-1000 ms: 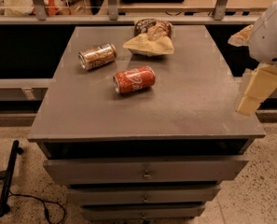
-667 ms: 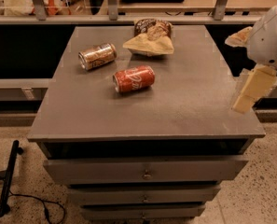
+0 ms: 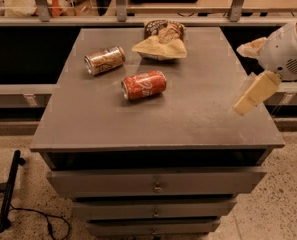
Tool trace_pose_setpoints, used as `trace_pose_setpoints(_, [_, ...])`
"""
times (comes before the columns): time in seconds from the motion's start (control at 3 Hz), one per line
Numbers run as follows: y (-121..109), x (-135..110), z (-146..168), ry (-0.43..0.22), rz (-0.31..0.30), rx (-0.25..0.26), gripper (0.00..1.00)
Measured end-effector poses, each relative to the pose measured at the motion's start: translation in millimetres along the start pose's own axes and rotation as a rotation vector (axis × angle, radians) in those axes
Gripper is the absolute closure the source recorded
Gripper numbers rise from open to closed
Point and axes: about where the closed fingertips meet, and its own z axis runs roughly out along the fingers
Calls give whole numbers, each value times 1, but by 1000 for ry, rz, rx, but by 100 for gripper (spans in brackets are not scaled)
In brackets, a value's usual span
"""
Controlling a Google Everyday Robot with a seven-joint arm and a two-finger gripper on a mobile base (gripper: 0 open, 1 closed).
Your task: Pick coke can
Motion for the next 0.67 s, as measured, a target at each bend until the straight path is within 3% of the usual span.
trace_pose_setpoints(0.33, [-4,-14,22,-62,2,-31,0])
trace_pose_setpoints(0.67, [-8,-32,49,-86,-55,-80,0])
